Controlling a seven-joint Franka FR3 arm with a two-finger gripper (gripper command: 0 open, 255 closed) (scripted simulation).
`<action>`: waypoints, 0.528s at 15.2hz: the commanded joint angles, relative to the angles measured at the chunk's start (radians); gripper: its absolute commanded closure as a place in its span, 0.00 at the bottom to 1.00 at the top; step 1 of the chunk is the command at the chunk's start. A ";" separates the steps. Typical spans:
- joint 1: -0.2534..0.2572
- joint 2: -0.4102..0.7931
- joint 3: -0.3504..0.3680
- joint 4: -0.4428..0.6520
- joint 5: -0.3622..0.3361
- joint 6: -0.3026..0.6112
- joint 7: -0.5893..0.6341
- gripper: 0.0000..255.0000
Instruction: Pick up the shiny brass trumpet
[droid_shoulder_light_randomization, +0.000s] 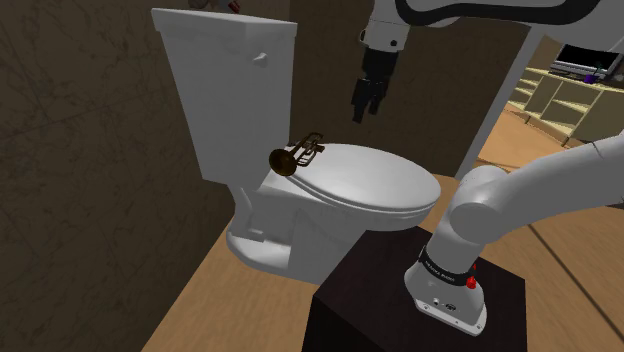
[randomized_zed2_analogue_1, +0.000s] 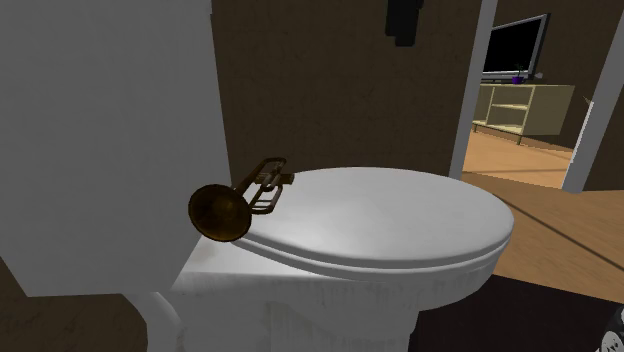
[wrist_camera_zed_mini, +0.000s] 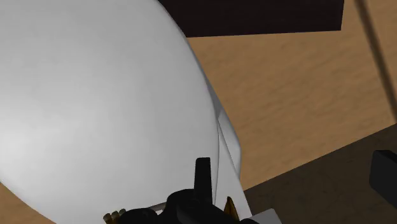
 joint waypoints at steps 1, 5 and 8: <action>0.000 0.000 0.000 0.000 0.000 0.000 0.000 0.00; -0.043 0.146 0.058 0.034 0.029 0.092 0.169 0.00; -0.075 0.262 0.093 0.074 0.039 0.153 0.294 0.00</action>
